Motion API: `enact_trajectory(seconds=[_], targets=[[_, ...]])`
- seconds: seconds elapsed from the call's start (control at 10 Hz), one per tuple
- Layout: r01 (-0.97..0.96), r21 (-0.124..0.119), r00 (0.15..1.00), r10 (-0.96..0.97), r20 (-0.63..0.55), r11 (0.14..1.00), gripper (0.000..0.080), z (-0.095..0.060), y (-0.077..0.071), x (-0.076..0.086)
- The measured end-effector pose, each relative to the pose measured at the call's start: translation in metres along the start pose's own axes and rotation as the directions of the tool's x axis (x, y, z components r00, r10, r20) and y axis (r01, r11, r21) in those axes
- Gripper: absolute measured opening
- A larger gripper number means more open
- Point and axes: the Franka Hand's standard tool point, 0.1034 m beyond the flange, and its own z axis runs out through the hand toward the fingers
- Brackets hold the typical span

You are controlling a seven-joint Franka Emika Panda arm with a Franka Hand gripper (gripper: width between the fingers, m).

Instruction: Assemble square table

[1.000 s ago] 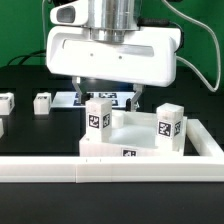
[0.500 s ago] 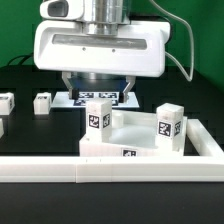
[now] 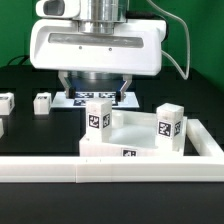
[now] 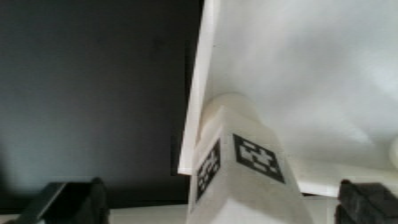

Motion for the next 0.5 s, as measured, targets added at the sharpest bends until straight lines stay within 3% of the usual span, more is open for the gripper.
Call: enact_trajectory(seconds=[0.3,0.5], targets=[[-0.008,0.005,1.000,0.008,0.019,1.000,0.0649,0.004,0.001,-0.018],[-0.017,0.001,1.000,0.017,0.014,1.000,0.0649,0.009,0.011,-0.023]])
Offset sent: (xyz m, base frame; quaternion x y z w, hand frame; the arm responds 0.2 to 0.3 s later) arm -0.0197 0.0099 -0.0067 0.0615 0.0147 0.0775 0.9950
